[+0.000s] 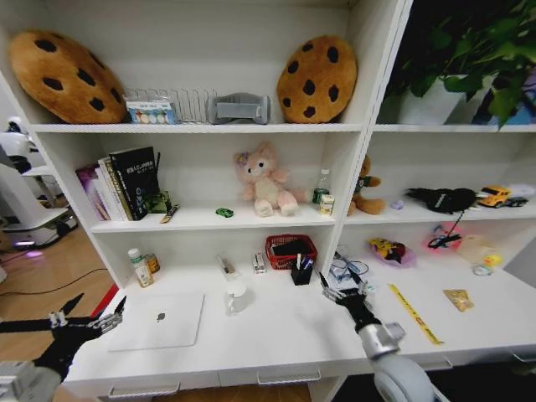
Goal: Organize the objects on the table.
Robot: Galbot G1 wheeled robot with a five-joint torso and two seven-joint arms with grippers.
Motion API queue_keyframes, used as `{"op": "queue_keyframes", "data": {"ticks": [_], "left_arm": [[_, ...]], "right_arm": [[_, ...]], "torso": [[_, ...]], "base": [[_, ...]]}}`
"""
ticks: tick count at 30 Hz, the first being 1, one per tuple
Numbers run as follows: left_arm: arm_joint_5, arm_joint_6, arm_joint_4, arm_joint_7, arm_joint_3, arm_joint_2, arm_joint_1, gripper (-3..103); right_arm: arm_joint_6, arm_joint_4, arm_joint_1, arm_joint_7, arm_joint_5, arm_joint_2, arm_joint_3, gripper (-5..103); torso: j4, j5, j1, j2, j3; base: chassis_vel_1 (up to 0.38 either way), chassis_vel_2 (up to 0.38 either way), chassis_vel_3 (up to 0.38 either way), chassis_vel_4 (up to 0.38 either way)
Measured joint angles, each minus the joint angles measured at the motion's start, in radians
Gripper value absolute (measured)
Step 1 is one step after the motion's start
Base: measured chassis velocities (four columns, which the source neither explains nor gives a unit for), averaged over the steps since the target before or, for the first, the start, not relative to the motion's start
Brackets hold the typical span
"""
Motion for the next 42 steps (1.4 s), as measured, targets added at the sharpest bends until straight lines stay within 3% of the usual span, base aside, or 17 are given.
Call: {"op": "queue_keyframes", "data": {"ticks": [8, 15, 32, 42], "left_arm": [[0.000, 0.000, 0.000, 0.000, 0.000, 0.000, 0.000, 100], [0.000, 0.000, 0.000, 0.000, 0.000, 0.000, 0.000, 100], [0.000, 0.000, 0.000, 0.000, 0.000, 0.000, 0.000, 100], [0.000, 0.000, 0.000, 0.000, 0.000, 0.000, 0.000, 100]], "right_arm": [[0.022, 0.006, -0.089, -0.058, 0.000, 0.060, 0.082, 100], [0.028, 0.004, -0.086, -0.044, -0.025, 0.080, 0.097, 100], [0.037, -0.081, -0.042, -0.034, -0.012, 0.084, 0.049, 100], [0.004, -0.190, 0.117, 0.000, 0.017, 0.039, -0.074, 100]], "torso": [[0.0003, 0.0000, 0.000, 0.000, 0.000], [0.0003, -0.0001, 0.000, 0.000, 0.000], [0.0002, 0.0002, 0.000, 0.000, 0.000], [0.0003, -0.0003, 0.000, 0.000, 0.000]], "base": [[0.000, 0.000, 0.000, 0.000], [0.000, 0.000, 0.000, 0.000], [-0.119, -0.114, 0.108, 0.129], [0.010, 0.026, -0.010, -0.008]]}}
